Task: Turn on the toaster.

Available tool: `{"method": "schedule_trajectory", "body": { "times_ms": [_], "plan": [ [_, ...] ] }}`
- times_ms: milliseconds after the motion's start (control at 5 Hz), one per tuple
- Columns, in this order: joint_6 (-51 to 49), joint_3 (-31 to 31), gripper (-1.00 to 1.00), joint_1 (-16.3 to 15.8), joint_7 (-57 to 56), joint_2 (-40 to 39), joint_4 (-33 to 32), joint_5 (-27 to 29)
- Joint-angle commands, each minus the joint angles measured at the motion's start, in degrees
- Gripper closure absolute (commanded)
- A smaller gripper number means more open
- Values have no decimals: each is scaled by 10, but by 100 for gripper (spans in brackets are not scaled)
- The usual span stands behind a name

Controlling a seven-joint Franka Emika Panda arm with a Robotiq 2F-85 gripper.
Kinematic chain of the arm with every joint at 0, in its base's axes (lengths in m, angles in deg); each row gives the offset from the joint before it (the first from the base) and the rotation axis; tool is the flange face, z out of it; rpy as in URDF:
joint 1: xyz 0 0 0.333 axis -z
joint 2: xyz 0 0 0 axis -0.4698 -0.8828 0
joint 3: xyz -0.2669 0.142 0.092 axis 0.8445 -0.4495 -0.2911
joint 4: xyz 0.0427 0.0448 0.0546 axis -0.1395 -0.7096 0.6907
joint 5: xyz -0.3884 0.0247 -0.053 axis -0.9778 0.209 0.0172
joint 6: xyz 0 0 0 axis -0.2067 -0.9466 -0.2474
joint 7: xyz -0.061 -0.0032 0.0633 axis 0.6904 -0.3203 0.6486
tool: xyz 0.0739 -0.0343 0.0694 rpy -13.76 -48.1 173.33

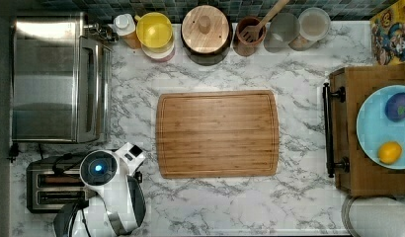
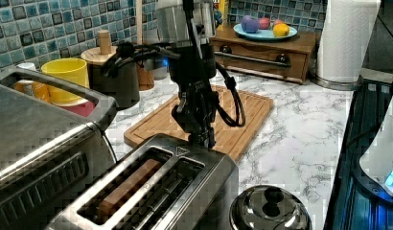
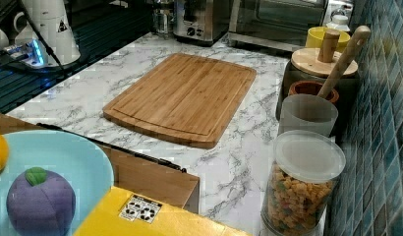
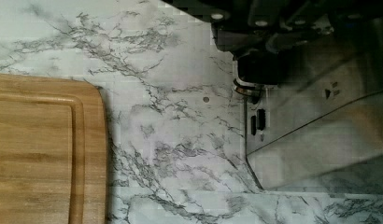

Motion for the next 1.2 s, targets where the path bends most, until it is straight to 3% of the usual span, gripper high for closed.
{"method": "schedule_trajectory", "body": {
  "times_ms": [200, 1200],
  "plan": [
    [113, -21, 100, -26, 68, -85, -133, -8],
    [119, -24, 100, -19, 104, -108, -134, -29]
  ]
}}
